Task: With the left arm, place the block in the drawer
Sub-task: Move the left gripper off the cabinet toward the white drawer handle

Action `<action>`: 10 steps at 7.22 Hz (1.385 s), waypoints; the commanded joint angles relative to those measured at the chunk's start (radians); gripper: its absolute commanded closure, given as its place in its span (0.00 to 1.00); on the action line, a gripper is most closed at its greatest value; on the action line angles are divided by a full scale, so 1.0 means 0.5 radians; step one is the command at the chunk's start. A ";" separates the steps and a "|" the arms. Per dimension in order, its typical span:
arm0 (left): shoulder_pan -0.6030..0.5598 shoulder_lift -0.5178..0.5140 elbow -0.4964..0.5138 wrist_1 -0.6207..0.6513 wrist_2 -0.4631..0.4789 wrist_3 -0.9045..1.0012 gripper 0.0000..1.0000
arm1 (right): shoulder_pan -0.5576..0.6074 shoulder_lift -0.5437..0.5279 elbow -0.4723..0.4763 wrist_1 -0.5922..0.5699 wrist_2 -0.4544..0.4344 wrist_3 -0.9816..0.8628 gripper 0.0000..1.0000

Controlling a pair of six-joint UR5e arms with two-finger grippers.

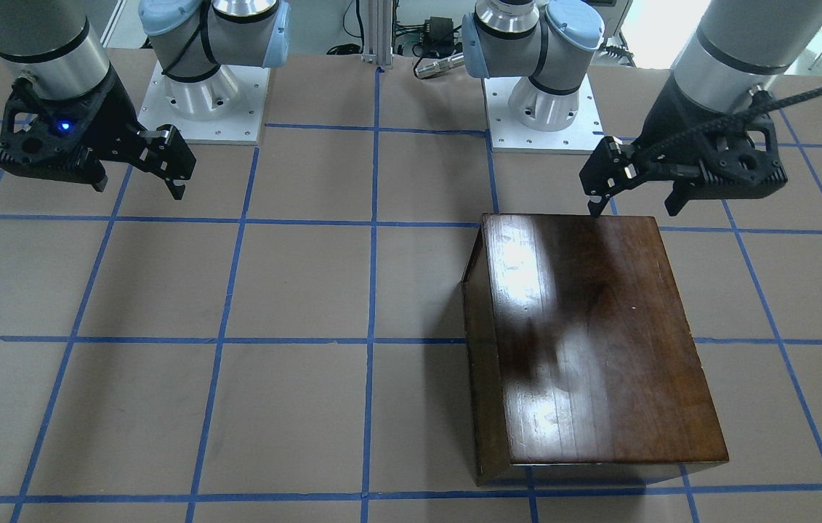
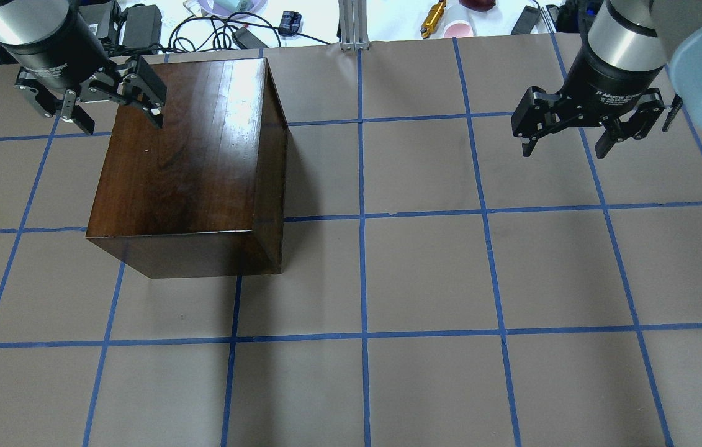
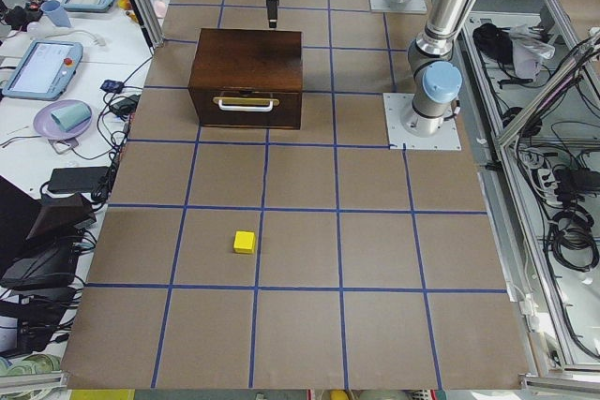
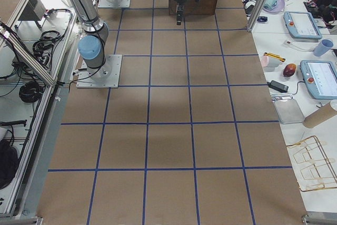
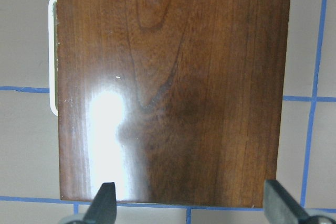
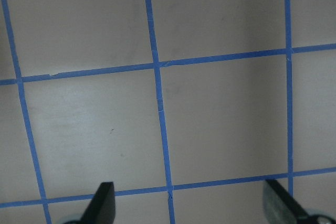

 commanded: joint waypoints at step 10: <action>0.907 -0.629 0.144 0.169 -0.479 1.122 0.01 | 0.000 0.000 0.000 0.000 0.000 0.000 0.00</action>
